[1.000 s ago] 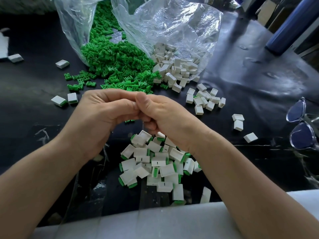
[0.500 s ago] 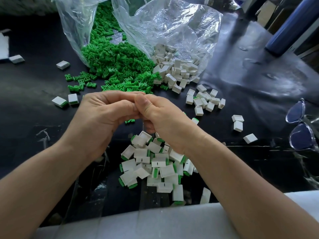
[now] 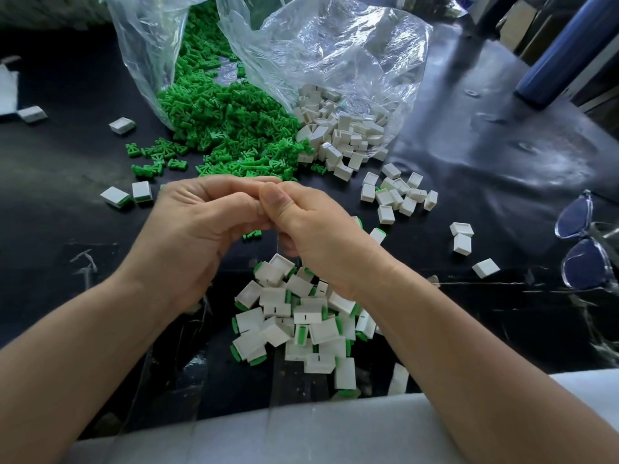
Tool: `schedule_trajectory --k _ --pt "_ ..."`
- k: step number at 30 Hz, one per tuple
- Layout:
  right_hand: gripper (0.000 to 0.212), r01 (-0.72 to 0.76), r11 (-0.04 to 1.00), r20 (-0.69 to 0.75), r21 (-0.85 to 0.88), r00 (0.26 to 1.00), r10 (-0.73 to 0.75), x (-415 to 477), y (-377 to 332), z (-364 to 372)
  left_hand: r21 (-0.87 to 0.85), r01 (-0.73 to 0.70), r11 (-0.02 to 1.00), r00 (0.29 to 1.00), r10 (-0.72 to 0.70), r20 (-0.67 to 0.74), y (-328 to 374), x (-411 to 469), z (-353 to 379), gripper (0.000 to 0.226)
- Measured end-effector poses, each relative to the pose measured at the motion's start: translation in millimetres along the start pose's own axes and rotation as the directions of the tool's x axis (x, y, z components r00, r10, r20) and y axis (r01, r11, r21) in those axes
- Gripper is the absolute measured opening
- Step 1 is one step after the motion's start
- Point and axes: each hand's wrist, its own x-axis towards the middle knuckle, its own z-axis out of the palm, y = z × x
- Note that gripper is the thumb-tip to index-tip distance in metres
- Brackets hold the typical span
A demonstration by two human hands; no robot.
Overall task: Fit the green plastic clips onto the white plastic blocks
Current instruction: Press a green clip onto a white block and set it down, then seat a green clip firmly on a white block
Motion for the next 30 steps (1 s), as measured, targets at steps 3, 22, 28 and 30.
schedule_trajectory --k 3,22,28,30 --pt "0.038 -0.004 1.000 0.017 0.017 1.000 0.004 2 1 1 0.013 -0.001 1.000 0.999 0.000 0.033 0 1 -1 0.016" --pt "0.037 -0.056 0.998 -0.402 -0.027 0.915 0.040 18 8 -39 0.235 -0.004 0.972 0.999 -0.008 0.049 2 -2 -2 0.018" --pt "0.021 -0.094 0.960 -0.469 -0.265 0.882 -0.043 23 16 -43 0.359 -0.021 0.933 0.977 -0.058 0.207 2 -7 0 0.034" --pt "0.014 -0.142 0.896 -0.467 -0.420 0.881 -0.079 24 21 -50 0.346 0.003 0.938 0.988 -0.057 0.144 1 -4 -1 0.035"
